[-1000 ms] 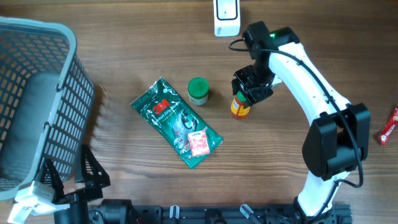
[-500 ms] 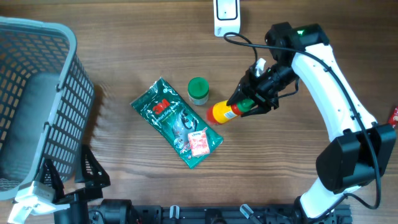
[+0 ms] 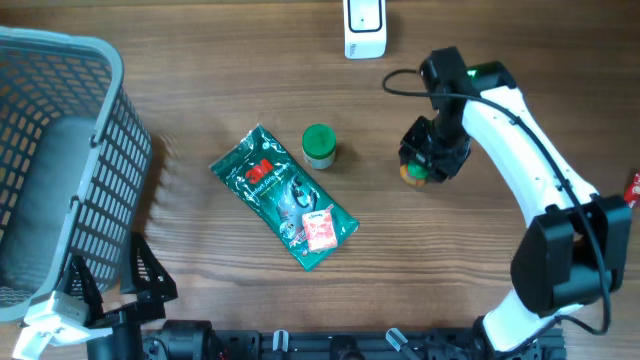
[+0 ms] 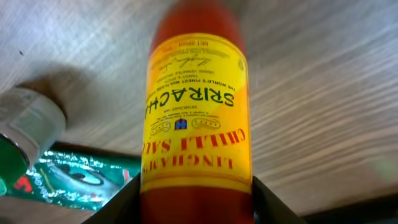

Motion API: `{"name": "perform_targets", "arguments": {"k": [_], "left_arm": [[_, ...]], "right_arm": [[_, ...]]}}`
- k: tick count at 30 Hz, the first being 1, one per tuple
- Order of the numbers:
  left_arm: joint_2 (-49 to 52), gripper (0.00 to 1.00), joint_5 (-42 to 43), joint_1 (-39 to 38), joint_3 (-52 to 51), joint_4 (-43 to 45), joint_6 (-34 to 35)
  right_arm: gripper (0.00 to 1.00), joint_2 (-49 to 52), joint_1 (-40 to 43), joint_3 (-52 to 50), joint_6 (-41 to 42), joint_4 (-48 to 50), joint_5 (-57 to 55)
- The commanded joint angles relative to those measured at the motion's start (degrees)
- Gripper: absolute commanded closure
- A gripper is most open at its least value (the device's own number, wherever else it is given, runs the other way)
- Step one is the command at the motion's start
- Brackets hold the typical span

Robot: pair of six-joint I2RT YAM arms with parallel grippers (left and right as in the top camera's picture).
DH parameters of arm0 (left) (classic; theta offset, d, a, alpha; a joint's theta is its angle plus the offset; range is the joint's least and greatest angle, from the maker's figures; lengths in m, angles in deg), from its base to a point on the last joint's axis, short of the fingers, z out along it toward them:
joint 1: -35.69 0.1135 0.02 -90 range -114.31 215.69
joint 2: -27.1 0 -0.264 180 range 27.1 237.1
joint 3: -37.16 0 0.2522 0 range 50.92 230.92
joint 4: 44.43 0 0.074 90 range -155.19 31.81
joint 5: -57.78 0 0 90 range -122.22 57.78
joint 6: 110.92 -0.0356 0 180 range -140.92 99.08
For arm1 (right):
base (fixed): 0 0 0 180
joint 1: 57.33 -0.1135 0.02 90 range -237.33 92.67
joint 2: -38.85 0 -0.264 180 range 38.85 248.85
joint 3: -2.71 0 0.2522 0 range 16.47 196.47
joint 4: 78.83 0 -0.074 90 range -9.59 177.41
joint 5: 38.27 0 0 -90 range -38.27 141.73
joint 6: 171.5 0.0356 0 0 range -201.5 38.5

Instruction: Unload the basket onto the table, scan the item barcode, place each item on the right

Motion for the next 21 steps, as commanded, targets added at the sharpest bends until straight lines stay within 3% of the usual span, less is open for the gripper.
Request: {"name": "perform_targets", "arguments": {"k": [1, 3, 13, 15, 19, 21], "left_arm": [[-0.2, 0.0, -0.3, -0.3, 0.0, 0.1, 0.3], [-0.2, 0.0, -0.3, -0.3, 0.0, 0.1, 0.3], [-0.2, 0.0, -0.3, -0.3, 0.0, 0.1, 0.3], [-0.2, 0.0, -0.3, -0.3, 0.0, 0.1, 0.3], [-0.2, 0.0, -0.3, -0.3, 0.0, 0.1, 0.3], [-0.2, 0.0, -0.3, -0.3, 0.0, 0.1, 0.3]], "right_arm": [[0.46, 0.4, 0.0, -1.9, 2.8, 0.4, 3.7], [0.42, 0.4, 0.4, -0.9, 3.3, 0.7, 5.7], [0.4, 0.3, 8.6, 2.2, 1.0, 0.9, 8.3], [0.27, 0.3, 9.9, 3.7, -2.9, 0.4, 10.9], [0.02, -0.3, 14.3, 16.9, -7.9, -8.7, 11.0], [0.0, -1.3, 17.2, 20.9, -6.4, -9.8, 11.2]]}}
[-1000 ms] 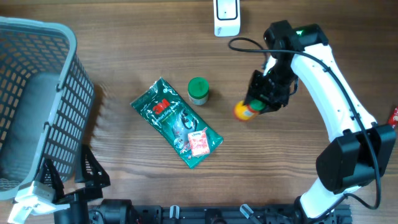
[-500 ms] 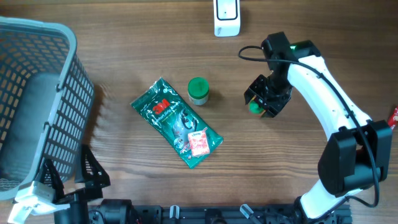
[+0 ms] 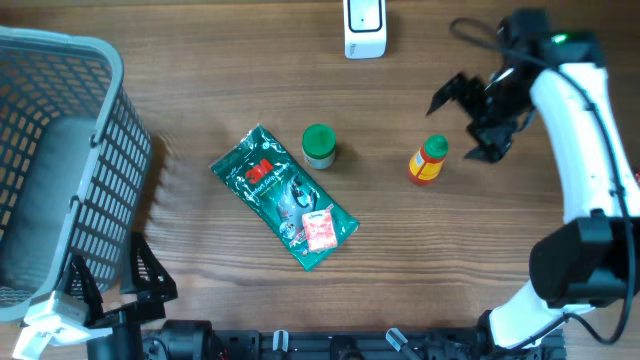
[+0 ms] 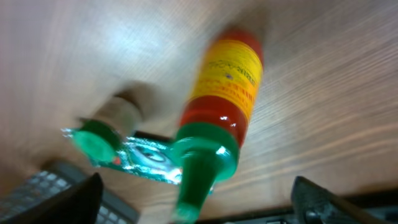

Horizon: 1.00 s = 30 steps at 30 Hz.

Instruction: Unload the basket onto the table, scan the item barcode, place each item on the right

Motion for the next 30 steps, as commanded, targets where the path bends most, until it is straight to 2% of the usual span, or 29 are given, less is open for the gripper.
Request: {"name": "perform_targets", "arguments": {"k": [1, 3, 7, 9, 12, 18, 26, 29, 30], "left_arm": [[-0.2, 0.0, -0.3, -0.3, 0.0, 0.1, 0.2], [-0.2, 0.0, -0.3, -0.3, 0.0, 0.1, 0.2], [-0.2, 0.0, -0.3, -0.3, 0.0, 0.1, 0.3], [-0.2, 0.0, -0.3, -0.3, 0.0, 0.1, 0.3], [-0.2, 0.0, -0.3, -0.3, 0.0, 0.1, 0.2], [-0.2, 0.0, -0.3, -0.3, 0.0, 0.1, 0.3], [-0.2, 0.0, -0.3, -0.3, 0.0, 0.1, 0.2], [-0.2, 0.0, -0.3, -0.3, 0.0, 0.1, 0.3], [-0.2, 0.0, -0.3, -0.3, 0.0, 0.1, 0.3]], "right_arm": [[0.0, -1.6, 4.5, 3.9, 1.4, -0.8, 0.8], [0.0, -1.0, 8.3, 2.1, 4.1, -0.2, 0.8], [0.0, 1.7, 11.8, -9.3, 4.3, 5.9, 2.8], [0.0, 4.3, 11.8, -16.4, 1.4, 12.3, 11.2], [0.0, 9.1, 11.7, -23.1, 1.4, 16.9, 17.7], [0.0, 14.5, 10.9, -24.8, -5.0, 19.7, 27.3], [0.01, 14.7, 5.7, -26.4, -2.9, 26.1, 31.0], [0.14, 14.7, 5.3, -26.5, -2.9, 26.1, 31.0], [0.26, 14.7, 5.1, -26.5, -3.0, 26.1, 30.9]]}}
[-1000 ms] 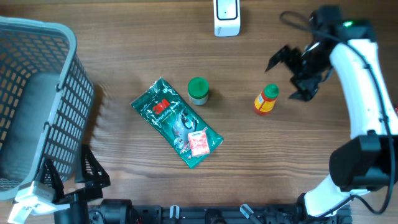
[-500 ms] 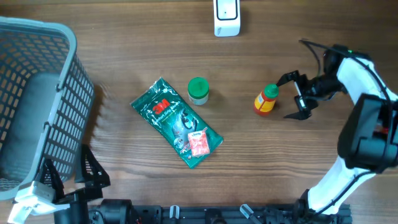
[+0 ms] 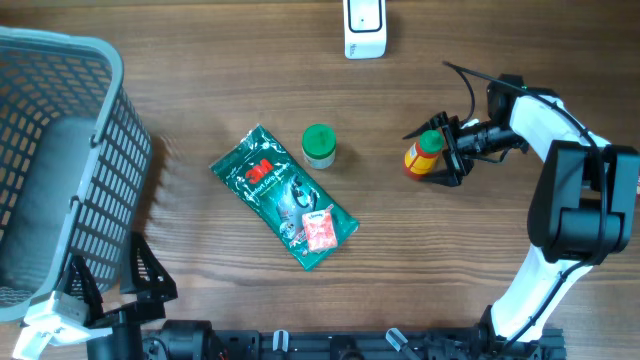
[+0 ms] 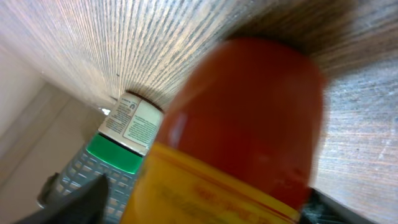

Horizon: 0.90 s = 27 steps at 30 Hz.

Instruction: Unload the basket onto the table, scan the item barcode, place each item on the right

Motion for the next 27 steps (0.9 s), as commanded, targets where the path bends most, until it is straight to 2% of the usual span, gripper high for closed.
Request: {"name": "perform_targets", "arguments": {"k": [1, 3, 8, 10, 13, 15, 16, 18, 23, 27], "left_arm": [[-0.2, 0.0, -0.3, -0.3, 0.0, 0.1, 0.3], [-0.2, 0.0, -0.3, -0.3, 0.0, 0.1, 0.3], [-0.2, 0.0, -0.3, -0.3, 0.0, 0.1, 0.3], [-0.2, 0.0, -0.3, -0.3, 0.0, 0.1, 0.3], [-0.2, 0.0, -0.3, -0.3, 0.0, 0.1, 0.3], [-0.2, 0.0, -0.3, -0.3, 0.0, 0.1, 0.3], [-0.2, 0.0, -0.3, -0.3, 0.0, 0.1, 0.3], [-0.2, 0.0, -0.3, -0.3, 0.0, 0.1, 0.2], [-0.2, 0.0, -0.3, -0.3, 0.0, -6.0, 0.3], [-0.2, 0.0, -0.3, -0.3, -0.1, -20.9, 0.5]], "right_arm": [[0.3, 1.1, -0.7, -0.7, -0.3, 0.1, 1.0], [0.37, 1.1, -0.9, -0.7, -0.3, -0.1, 1.0], [0.71, 1.1, -0.9, -0.7, -1.3, -0.3, -0.5], [0.78, 1.1, -0.9, -0.7, -5.0, -2.9, -0.5], [0.8, 0.7, -0.9, -0.7, -16.5, -12.0, 1.0], [0.8, 0.7, -1.3, -0.7, -29.1, -20.0, 5.5], [0.81, 0.6, -2.0, -0.7, -39.5, -26.7, 10.1], [0.81, 0.5, -3.5, -0.7, -55.0, -35.8, 17.3], [0.83, -1.0, -13.8, -0.8, -58.8, -35.7, 22.7], [0.84, -1.0, -21.9, -0.8, -58.7, -35.7, 24.2]]}}
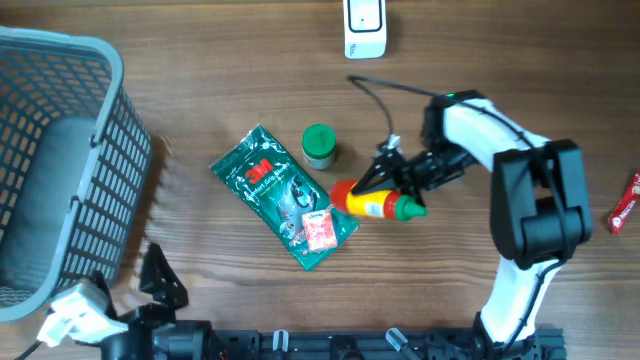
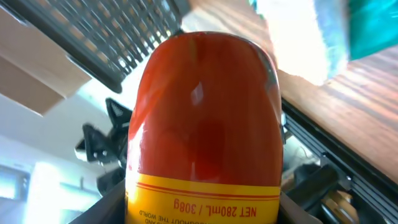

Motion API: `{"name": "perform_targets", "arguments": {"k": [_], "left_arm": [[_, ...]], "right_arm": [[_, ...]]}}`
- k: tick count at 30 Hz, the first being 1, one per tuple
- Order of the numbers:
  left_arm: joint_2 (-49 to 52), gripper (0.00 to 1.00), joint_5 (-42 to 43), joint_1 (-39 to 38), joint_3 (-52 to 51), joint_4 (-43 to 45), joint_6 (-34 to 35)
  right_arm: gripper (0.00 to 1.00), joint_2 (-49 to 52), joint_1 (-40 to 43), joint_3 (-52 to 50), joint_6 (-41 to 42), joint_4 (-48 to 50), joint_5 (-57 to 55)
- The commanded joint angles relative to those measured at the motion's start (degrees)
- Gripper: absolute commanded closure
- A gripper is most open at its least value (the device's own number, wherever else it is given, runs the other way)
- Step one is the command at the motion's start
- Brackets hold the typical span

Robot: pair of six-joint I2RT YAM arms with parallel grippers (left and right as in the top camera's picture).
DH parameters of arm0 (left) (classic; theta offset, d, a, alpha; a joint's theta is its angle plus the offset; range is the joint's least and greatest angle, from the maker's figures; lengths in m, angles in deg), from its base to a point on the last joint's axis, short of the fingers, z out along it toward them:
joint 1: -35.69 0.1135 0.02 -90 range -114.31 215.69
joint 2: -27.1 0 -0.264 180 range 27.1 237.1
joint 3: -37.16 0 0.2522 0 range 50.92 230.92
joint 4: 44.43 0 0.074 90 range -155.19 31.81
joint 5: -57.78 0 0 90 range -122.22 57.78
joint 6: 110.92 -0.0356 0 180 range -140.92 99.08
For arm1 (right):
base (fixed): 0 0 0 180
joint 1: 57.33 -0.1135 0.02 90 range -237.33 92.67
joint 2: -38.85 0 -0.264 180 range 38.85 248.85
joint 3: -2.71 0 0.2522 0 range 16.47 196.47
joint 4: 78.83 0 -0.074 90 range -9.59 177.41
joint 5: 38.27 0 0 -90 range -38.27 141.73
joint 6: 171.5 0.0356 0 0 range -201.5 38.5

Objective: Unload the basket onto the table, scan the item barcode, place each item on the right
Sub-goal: 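Lift the sriracha bottle horizontally over the glove pack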

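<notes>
The sriracha bottle [image 1: 372,200], red with a yellow label and green cap, lies level just above the table beside the green packet, cap pointing right. My right gripper [image 1: 397,183] is shut on it across the body. In the right wrist view the bottle [image 2: 205,124] fills the frame base-first, with the fingers [image 2: 102,208] pressed against its label on both sides. No barcode shows. The white scanner [image 1: 364,28] stands at the far edge, well away from the bottle. Of my left arm [image 1: 150,305] only dark parts show at the bottom left.
A green-lidded jar [image 1: 319,145] stands left of the bottle. The green packet [image 1: 275,190] carries a small pink packet [image 1: 320,230]. A grey wire basket [image 1: 60,150] fills the left side. A red item [image 1: 628,195] lies at the right edge.
The bottle stood upright right of the jar with my right gripper's fingers around it from the side. Now it lies level, further left by the green packet, with the gripper shut on it.
First my right gripper sat over the upright bottle, fingers at its sides. Then it hung open to the right, apart from the standing bottle. Then it reached the bottle from the side, and now it holds it level near the packet.
</notes>
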Motion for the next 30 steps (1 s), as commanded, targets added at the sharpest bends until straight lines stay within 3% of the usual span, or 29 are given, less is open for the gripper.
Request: {"name": "perform_targets", "arguments": {"k": [1, 20, 30], "left_arm": [[-0.2, 0.0, -0.3, -0.3, -0.1, -5.5, 0.3], [-0.2, 0.0, -0.3, -0.3, -0.1, -5.5, 0.3], [-0.2, 0.0, -0.3, -0.3, -0.1, -5.5, 0.3]], "right_arm": [[0.85, -1.1, -4.2, 0.0, -2.2, -0.2, 4.0], [0.88, -4.7, -5.6, 0.0, -0.8, -0.2, 9.4], [0.87, -25.0, -5.6, 0.0, 3.8, -0.2, 3.5]]}}
